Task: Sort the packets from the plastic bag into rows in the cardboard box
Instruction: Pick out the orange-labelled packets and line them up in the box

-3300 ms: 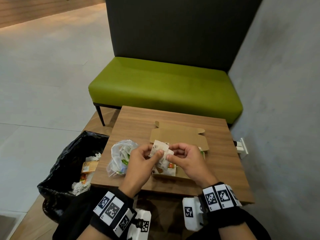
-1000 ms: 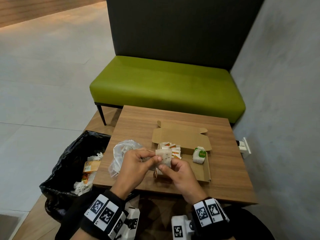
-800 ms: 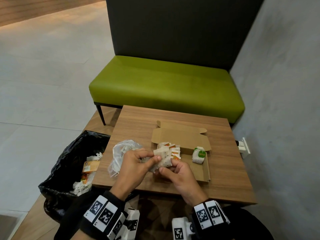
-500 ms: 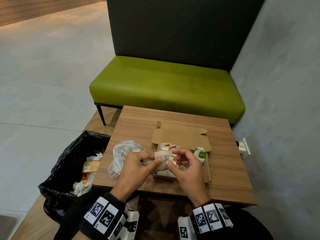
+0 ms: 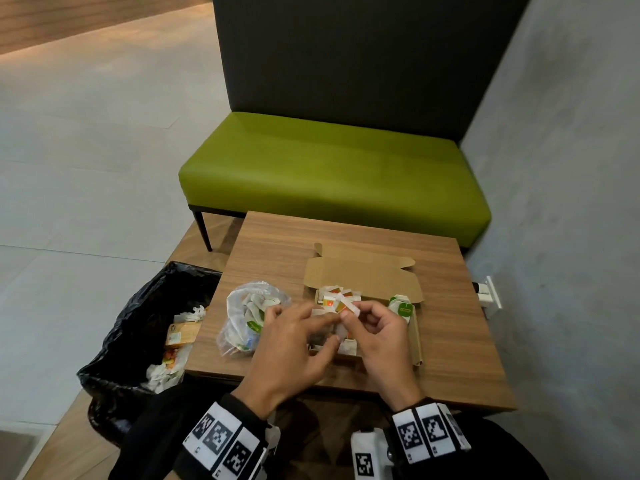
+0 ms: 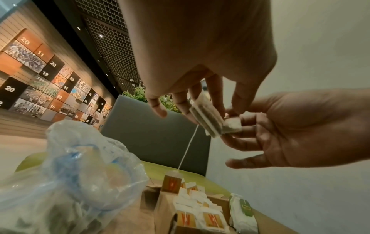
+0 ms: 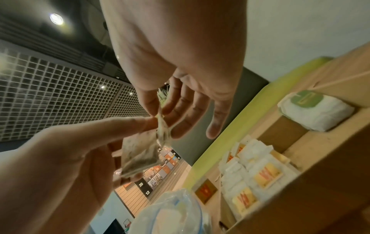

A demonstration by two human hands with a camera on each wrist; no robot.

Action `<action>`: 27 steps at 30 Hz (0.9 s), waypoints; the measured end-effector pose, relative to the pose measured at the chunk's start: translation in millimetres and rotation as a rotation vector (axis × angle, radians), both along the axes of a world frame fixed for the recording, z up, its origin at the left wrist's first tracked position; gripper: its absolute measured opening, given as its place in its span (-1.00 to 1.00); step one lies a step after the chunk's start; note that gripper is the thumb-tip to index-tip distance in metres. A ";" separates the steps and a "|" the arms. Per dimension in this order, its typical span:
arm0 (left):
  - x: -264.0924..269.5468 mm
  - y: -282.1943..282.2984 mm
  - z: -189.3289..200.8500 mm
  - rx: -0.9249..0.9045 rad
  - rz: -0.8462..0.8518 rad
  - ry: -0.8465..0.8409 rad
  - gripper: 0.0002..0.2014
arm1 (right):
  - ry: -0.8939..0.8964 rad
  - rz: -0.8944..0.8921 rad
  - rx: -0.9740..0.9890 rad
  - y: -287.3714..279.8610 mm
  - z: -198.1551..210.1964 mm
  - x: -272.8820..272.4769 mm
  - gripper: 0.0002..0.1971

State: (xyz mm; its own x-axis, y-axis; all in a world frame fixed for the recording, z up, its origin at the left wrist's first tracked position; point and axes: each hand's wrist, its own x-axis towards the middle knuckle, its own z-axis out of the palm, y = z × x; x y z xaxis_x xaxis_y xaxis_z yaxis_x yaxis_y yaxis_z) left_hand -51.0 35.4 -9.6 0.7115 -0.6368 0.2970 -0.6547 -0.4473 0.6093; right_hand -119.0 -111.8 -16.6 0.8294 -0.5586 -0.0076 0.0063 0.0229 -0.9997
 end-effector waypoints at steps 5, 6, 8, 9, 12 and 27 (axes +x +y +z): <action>8.9 -2.3 -4.1 -0.184 0.166 0.289 -0.69 | 0.033 0.049 0.045 -18.3 -5.1 2.1 -0.92; 9.9 -4.5 -3.8 -0.199 0.148 0.357 -0.76 | 0.032 0.085 0.059 -20.3 -3.8 2.4 -0.91; 9.9 -8.2 -4.0 -0.204 0.087 0.456 -0.88 | 0.028 0.156 0.053 -22.7 -1.2 3.0 -0.90; 10.0 -9.5 -4.6 -0.202 0.072 0.480 -0.90 | 0.031 0.179 0.025 -23.5 -0.6 3.7 -0.89; 11.4 -12.3 -7.7 -0.208 0.094 0.508 -0.91 | 0.088 0.232 -0.082 -28.3 -0.6 6.4 -0.94; 14.6 0.2 -14.4 -0.287 0.297 0.506 -0.81 | 0.662 0.376 -0.557 -66.7 -43.9 23.3 -0.89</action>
